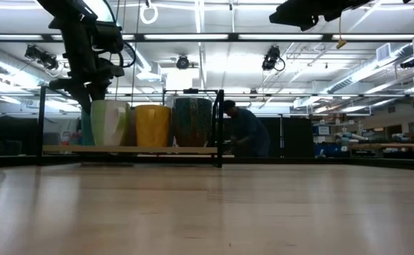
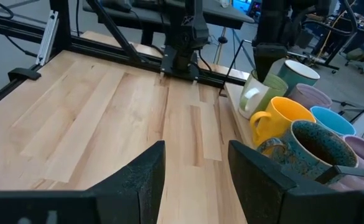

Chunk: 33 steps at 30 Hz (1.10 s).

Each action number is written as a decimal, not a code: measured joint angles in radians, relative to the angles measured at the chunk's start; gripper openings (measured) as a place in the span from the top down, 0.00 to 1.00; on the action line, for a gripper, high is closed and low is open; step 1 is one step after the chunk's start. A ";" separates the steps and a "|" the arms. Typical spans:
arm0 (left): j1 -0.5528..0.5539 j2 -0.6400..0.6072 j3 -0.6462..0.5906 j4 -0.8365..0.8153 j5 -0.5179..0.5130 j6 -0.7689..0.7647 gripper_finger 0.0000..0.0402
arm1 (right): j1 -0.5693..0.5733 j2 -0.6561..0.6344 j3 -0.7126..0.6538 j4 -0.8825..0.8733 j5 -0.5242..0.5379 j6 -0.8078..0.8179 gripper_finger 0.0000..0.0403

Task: Place coffee mugs
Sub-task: Put the green mug on the shelf

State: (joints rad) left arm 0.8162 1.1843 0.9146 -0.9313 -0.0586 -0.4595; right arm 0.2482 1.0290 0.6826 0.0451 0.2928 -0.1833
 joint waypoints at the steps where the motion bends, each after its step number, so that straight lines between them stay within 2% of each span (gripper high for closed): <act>1: 0.000 0.000 0.000 0.000 0.000 0.000 0.65 | 0.000 0.000 0.000 0.000 0.000 0.000 0.55; 16: -0.002 0.001 -0.002 0.037 -0.003 0.037 0.92 | 0.000 0.000 0.000 0.006 0.000 0.000 0.55; 33: -0.002 0.001 -0.002 0.116 -0.041 0.166 0.93 | 0.000 0.000 0.000 0.006 0.000 0.000 0.55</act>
State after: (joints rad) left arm 0.8139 1.1854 0.9127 -0.8155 -0.0993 -0.2938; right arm 0.2485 1.0290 0.6827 0.0513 0.2928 -0.1833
